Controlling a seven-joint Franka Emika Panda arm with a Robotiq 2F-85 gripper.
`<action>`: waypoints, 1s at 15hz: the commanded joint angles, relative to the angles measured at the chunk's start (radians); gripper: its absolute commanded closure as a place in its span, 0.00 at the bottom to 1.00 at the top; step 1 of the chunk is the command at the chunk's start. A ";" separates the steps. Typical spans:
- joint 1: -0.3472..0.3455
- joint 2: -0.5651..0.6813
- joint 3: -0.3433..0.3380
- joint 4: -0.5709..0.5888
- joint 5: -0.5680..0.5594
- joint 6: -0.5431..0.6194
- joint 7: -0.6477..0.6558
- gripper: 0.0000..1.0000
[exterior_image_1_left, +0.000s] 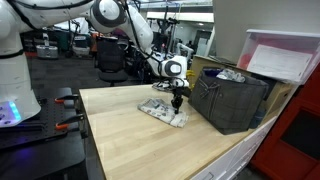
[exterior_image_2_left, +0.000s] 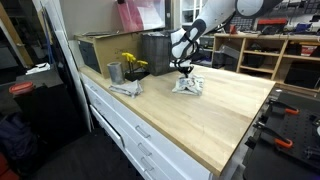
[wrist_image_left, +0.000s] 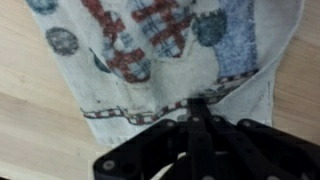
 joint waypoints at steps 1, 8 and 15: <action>-0.013 0.033 0.009 0.059 0.000 0.039 0.048 1.00; -0.016 0.038 0.017 0.091 0.001 0.103 0.061 1.00; -0.055 -0.178 0.142 -0.201 0.055 0.106 -0.187 1.00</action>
